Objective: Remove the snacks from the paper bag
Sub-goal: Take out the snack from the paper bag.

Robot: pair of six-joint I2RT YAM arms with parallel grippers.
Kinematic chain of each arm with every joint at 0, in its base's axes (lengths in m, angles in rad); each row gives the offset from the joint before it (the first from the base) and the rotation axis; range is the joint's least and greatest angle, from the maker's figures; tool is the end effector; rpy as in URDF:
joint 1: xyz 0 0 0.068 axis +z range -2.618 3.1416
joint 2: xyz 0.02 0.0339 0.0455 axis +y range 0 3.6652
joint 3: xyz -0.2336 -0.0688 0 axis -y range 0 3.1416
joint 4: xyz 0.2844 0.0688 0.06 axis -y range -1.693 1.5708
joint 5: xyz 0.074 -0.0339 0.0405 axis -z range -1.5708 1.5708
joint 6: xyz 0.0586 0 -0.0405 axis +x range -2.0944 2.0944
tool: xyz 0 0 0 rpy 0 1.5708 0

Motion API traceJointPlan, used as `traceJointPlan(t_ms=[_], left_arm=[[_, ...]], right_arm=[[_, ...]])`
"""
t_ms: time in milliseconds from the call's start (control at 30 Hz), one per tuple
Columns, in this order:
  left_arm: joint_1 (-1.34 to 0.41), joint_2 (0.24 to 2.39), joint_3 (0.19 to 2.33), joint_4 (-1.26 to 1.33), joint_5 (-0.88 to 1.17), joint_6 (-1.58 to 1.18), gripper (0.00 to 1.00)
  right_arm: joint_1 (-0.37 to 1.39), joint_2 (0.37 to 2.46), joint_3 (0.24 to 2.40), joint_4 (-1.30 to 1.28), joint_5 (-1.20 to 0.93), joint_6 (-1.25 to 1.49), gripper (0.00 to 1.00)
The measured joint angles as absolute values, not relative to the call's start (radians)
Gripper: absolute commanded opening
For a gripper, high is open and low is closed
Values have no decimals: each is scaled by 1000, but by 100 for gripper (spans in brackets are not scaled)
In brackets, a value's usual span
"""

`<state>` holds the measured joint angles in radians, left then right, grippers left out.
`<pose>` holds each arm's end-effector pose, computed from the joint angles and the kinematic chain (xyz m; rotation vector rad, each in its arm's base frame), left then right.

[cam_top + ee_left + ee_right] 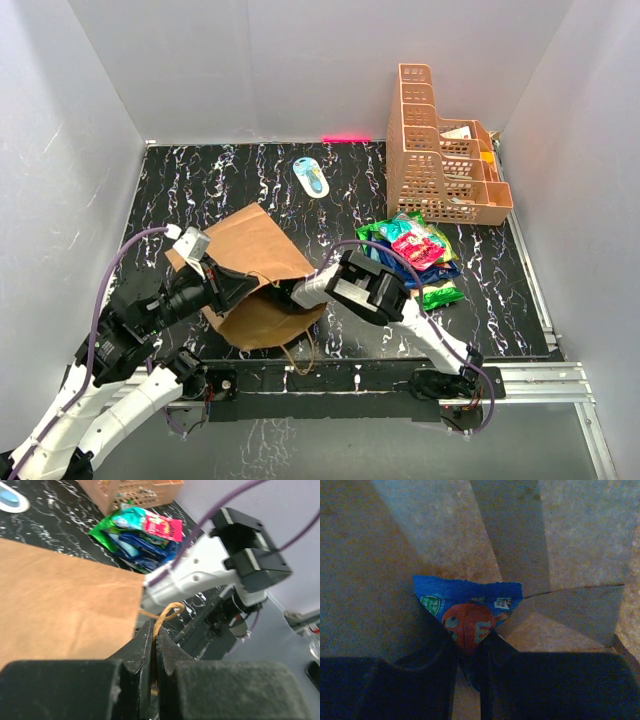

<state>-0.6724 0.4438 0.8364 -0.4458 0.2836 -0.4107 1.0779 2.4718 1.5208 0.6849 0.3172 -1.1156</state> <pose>0.1298 -0.1243 0.3711 0.4538 1.6694 -1.0476 0.2727 0.4691 0.0278 -1.5189 1.0294 -0.3175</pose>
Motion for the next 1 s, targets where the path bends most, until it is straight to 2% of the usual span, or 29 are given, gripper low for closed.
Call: traceJointPlan(t_ms=[267,567,733,1000], left_arm=[[-672,410,824,-455,89,-429,0],[-672,445,825,-414,10,-443,0],[-672,471,831,-405,-33,-456,0],[-672,516,870,-406,-121,-496,0]], right_arm=[[1112,2260,1256,715,318,-1065,14],[1178,1970,1009,673,226,-878,14],[1196,1804,897,585,159,-766,14],[1217,1430,793,342,29,-567,14]])
